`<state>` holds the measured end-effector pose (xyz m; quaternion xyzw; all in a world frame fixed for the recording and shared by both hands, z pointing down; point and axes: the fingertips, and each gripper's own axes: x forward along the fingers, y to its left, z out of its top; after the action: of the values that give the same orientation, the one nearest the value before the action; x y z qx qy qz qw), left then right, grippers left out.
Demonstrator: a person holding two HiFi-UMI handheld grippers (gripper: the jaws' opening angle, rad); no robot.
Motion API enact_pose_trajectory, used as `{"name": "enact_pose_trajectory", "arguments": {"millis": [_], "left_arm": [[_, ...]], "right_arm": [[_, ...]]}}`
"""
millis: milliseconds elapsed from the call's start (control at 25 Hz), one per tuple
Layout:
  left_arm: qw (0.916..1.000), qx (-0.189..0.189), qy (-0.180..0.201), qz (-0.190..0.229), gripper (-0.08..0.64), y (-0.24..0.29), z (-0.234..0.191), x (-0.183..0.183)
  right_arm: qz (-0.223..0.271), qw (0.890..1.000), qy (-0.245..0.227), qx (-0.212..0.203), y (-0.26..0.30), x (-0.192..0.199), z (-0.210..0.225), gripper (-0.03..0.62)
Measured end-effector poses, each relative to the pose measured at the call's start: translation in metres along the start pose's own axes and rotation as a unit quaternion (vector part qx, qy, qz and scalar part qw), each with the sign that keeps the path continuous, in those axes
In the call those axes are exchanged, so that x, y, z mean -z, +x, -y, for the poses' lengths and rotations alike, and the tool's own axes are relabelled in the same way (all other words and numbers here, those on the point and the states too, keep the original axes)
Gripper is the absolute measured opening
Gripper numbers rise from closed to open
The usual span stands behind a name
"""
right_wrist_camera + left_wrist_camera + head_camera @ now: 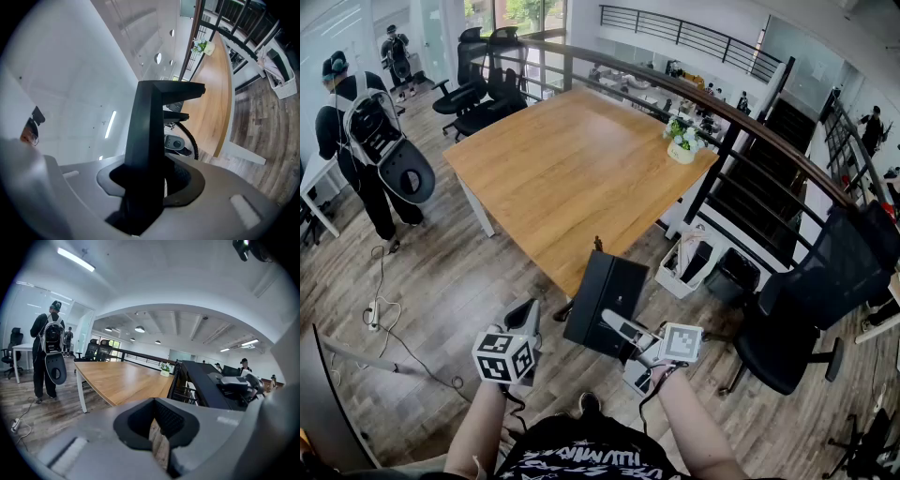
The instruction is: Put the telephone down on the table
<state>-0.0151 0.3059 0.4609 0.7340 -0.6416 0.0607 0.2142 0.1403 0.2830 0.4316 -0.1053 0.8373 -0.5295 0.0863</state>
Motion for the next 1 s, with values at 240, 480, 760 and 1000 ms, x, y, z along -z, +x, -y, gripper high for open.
{"name": "enact_pose_trajectory", "arguments": {"millis": [240,480,760,1000], "left_arm": [[1.0,0.0,0.004,-0.004,0.002,0.002,0.001,0.003],[0.9999,0.006,0.007,-0.014,0.002,0.01,0.009,0.011],[0.9998,0.0,-0.001,-0.021,0.002,0.017,0.008,0.016],[0.9998,-0.018,0.0,0.001,0.002,0.022,0.003,0.0]], "right_arm": [[-0.002,1.0,0.0,-0.007,0.002,0.001,0.002,0.164],[-0.006,1.0,0.017,-0.001,0.001,0.004,0.012,0.164],[-0.017,1.0,0.005,0.008,0.0,-0.004,0.02,0.164],[-0.028,0.999,-0.016,-0.001,0.0,-0.02,0.023,0.166]]}}
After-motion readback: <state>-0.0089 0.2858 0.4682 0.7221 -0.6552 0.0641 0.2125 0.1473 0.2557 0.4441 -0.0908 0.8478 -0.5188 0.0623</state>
